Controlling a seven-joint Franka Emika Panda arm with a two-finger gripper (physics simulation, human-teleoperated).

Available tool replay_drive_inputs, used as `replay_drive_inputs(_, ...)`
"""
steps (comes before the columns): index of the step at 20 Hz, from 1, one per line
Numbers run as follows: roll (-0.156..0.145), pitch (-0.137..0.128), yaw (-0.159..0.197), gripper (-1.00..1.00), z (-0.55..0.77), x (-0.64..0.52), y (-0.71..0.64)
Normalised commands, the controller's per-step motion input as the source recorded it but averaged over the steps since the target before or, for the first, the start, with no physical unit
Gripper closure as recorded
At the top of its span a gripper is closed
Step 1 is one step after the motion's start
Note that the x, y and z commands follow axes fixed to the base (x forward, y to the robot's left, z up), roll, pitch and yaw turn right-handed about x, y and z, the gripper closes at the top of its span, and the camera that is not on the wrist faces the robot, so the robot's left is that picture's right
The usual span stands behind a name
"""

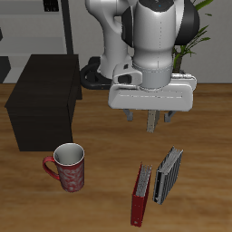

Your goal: Place the striped book upright on top of the shelf and place the red book upright on top of the shelf

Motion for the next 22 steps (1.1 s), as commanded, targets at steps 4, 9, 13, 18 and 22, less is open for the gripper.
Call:
replay_drive_inputs(4,0.040,-0.008,-0.024,-1.00,-0.18,-0.03,0.22)
replay_drive_inputs(9,0.037,-0.026,-0.049,-1.00,-0.15,-0.02,0.19)
replay_drive_inputs(13,0.028,-0.032,-0.035,-1.00,-0.10,-0.03,0.14)
replay_drive_inputs(18,0.026,-0.015,-0.040,-1.00,-0.23,0.03,0.17)
replay_drive_inputs(22,0.021,0.010,-0.035,-1.00,-0.24,0.07,0.10)
